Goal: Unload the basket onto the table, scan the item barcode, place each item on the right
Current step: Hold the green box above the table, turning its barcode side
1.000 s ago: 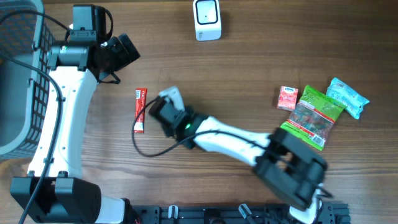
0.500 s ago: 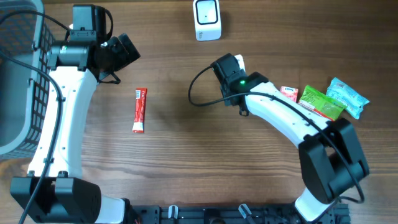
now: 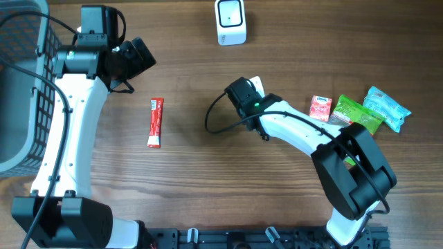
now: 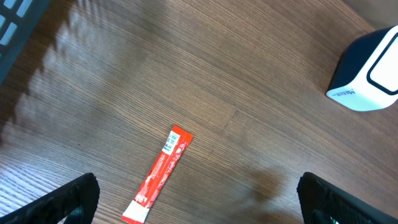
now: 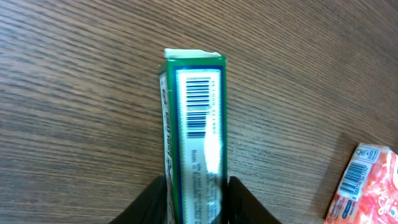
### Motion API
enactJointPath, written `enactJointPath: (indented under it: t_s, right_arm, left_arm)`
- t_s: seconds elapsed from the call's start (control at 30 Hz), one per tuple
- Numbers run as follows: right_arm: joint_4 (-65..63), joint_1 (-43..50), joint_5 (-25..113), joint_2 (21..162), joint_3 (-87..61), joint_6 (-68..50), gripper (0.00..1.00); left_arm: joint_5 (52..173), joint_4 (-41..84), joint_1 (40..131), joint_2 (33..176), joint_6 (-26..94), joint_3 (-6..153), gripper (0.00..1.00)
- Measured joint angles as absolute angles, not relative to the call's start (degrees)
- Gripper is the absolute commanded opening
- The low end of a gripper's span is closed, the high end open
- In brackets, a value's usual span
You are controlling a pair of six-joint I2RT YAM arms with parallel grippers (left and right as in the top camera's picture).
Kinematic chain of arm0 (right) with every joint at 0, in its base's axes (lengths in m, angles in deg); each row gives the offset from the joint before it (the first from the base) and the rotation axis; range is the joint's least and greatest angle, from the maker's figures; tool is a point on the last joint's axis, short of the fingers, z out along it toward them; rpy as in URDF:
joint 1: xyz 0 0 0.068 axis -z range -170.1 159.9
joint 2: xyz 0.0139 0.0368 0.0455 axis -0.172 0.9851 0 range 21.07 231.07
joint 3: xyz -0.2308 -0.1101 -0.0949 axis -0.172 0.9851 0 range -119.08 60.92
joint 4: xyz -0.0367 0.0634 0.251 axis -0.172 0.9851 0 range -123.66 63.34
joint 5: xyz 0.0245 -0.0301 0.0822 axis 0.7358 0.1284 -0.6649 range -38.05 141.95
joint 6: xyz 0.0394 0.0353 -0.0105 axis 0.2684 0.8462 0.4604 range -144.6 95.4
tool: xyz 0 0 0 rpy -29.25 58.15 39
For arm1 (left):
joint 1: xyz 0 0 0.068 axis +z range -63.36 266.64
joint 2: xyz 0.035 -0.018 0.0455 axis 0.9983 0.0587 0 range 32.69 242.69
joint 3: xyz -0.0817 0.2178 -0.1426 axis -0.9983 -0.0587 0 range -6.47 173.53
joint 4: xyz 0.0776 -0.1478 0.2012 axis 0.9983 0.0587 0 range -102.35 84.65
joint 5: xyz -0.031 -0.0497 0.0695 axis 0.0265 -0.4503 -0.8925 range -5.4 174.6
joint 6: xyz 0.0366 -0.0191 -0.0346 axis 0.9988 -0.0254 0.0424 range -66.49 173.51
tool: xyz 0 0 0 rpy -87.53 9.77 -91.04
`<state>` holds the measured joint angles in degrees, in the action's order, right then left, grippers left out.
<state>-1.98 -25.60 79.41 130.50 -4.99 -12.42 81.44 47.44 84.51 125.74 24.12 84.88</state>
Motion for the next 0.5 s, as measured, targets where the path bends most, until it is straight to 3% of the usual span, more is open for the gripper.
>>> enactJointPath:
  t_s: [0.37,0.5]
  right_arm:
    - [-1.92,-25.63,79.45,130.48,-4.99,-12.53,0.27]
    - [-1.96,-25.12,79.45,130.48,-4.86,-12.53,0.3]
  left_arm:
    - [81.44,47.44,84.51,125.74,24.12,84.88,1.0]
    - [81.44,47.44,84.51,125.74,24.12,84.88,1.0]
